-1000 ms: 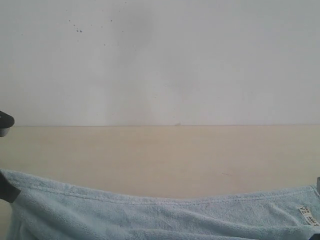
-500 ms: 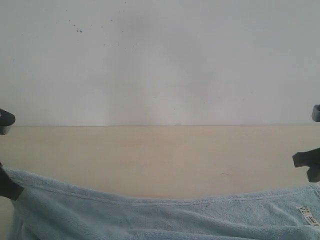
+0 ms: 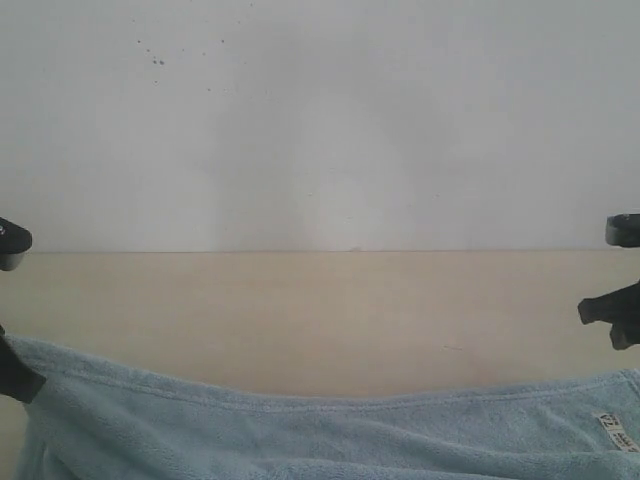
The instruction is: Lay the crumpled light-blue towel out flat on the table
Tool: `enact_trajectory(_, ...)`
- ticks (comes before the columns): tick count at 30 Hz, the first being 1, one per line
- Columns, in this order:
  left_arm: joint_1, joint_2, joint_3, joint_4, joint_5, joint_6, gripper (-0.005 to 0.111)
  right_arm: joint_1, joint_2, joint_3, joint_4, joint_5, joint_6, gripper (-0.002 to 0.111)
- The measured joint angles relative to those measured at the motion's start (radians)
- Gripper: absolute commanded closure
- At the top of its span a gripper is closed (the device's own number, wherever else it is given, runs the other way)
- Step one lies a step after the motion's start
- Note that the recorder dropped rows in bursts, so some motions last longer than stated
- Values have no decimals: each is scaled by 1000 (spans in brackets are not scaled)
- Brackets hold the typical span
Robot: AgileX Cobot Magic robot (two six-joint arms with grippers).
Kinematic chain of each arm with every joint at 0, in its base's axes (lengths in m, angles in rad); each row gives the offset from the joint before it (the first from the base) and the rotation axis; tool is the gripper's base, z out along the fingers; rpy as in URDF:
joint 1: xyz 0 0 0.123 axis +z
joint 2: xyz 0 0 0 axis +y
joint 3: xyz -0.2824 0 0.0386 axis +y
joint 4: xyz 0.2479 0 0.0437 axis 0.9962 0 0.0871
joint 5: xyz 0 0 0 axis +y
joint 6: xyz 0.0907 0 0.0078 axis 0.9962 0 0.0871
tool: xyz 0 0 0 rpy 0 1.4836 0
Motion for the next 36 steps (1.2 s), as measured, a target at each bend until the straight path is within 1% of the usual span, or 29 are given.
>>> enact_trajectory(10, 0, 0, 0, 0, 0, 0, 103, -9, 122, -6, -26, -11, 6, 68)
enact_trajectory(19, 0, 0, 0, 0, 0, 0, 103, -9, 154, -11, -35, -52, 6, 68)
enact_trajectory(20, 0, 0, 0, 0, 0, 0, 103, -9, 155, -12, -35, -52, 6, 70)
enact_trajectory(22, 0, 0, 0, 0, 0, 0, 103, -10, 160, -17, -35, -50, 6, 81)
enact_trajectory(23, 0, 0, 0, 0, 0, 0, 103, -10, 161, -18, -35, -48, 6, 92)
enact_trajectory(25, 0, 0, 0, 0, 0, 0, 103, -10, 167, -22, -32, -45, 6, 107)
enact_trajectory(32, 0, 0, 0, 0, 0, 0, 103, -10, 162, -25, -34, -49, 23, 108)
enact_trajectory(36, 0, -4, 0, 0, 0, 0, 103, -10, 109, -16, -34, -22, 23, 108)
